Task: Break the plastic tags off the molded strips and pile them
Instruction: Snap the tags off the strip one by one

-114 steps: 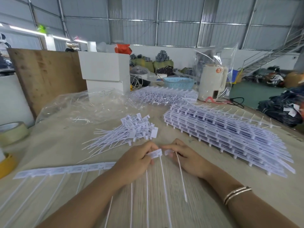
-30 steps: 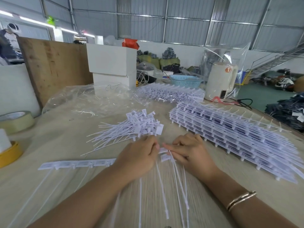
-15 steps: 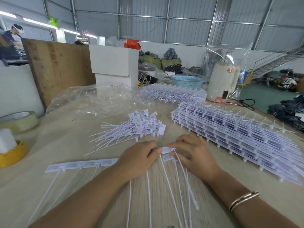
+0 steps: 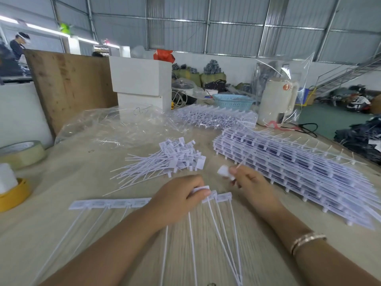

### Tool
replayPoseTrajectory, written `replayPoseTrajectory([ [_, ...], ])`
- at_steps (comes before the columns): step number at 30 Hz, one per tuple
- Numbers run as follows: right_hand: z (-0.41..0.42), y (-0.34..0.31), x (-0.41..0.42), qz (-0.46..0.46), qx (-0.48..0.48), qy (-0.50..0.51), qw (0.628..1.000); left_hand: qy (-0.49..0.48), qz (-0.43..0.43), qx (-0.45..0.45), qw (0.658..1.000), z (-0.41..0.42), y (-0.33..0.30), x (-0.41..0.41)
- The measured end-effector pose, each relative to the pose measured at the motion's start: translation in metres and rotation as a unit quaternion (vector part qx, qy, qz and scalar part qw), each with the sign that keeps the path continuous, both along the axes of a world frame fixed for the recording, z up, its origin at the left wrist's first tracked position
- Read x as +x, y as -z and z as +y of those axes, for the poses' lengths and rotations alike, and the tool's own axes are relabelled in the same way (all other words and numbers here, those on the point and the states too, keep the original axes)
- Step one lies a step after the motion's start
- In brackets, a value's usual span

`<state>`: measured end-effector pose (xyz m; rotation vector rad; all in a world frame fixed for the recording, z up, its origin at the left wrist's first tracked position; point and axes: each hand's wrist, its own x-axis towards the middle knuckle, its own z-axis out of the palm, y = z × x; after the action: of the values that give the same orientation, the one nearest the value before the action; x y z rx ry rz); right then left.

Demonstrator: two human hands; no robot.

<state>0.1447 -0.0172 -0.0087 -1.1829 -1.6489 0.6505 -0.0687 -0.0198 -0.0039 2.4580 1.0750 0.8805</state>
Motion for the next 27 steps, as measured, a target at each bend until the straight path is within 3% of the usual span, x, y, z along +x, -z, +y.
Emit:
replayPoseTrajectory([
  [3,-0.003,-0.003,0.007,0.038,-0.007,0.017,0.999,0.009,0.01,0.03,0.999,-0.008,-0.007,0.0],
  [6,-0.005,-0.003,-0.004,-0.038,0.016,-0.036,0.999,-0.029,0.02,0.052,0.998,-0.011,-0.014,-0.002],
  [13,-0.004,0.001,-0.002,-0.142,0.014,-0.092,0.985,-0.082,0.121,-0.037,0.989,-0.001,-0.007,-0.011],
  [16,-0.002,0.006,-0.005,-0.221,0.031,-0.109,0.969,-0.1,0.118,-0.067,0.986,0.005,-0.003,-0.015],
  [22,-0.006,0.004,-0.008,-0.221,0.101,-0.075,0.967,-0.093,0.057,-0.146,0.983,0.007,-0.002,-0.013],
  [27,-0.015,0.002,-0.025,-0.367,0.248,-0.062,0.895,-0.042,0.011,-0.122,0.992,-0.002,-0.003,-0.002],
])
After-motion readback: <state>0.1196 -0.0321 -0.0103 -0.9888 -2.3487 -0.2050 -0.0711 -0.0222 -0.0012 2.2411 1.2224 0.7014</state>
